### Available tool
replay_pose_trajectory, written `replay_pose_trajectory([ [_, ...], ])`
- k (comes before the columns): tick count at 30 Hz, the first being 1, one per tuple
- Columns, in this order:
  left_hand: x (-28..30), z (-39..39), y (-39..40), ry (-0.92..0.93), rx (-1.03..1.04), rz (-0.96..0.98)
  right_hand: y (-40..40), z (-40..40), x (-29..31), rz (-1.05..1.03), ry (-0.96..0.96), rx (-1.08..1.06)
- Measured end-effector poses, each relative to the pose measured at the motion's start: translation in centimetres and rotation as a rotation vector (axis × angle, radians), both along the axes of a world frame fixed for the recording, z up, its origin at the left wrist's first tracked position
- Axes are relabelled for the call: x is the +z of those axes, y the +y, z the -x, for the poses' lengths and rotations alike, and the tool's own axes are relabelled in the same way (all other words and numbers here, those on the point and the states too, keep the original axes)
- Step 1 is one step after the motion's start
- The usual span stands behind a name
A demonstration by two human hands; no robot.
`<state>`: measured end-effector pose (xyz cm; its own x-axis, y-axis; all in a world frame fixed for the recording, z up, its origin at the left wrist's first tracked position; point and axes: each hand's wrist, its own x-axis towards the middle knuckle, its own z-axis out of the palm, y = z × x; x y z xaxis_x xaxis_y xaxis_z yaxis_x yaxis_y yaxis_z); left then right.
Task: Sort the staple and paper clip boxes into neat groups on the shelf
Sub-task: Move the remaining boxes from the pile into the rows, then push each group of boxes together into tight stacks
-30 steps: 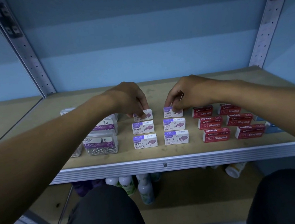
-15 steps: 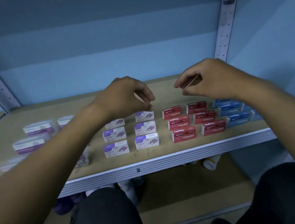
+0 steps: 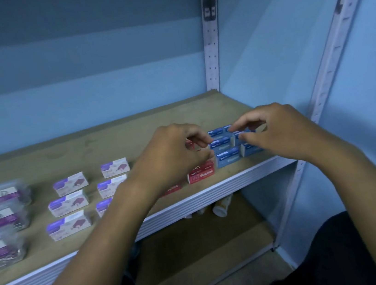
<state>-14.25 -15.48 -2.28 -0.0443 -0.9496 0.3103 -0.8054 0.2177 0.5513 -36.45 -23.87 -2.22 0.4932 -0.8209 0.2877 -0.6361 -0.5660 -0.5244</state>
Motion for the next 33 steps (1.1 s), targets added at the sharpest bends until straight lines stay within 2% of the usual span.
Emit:
replay_pose_trajectory([
  [8,-1.0,3.6,-1.7,-0.102,-0.016,0.036,-0.5,3.0,-1.0,-0.064,0.004,-0.02],
  [20,-1.7,5.1,-2.6,-0.304,0.05,0.044,-1.7,3.4,-2.5,-0.096,0.004,0.009],
  [33,-2.0,5.3,-2.5,-0.262,0.081,0.046,-1.5,3.4,-2.0,-0.089,0.021,-0.039],
])
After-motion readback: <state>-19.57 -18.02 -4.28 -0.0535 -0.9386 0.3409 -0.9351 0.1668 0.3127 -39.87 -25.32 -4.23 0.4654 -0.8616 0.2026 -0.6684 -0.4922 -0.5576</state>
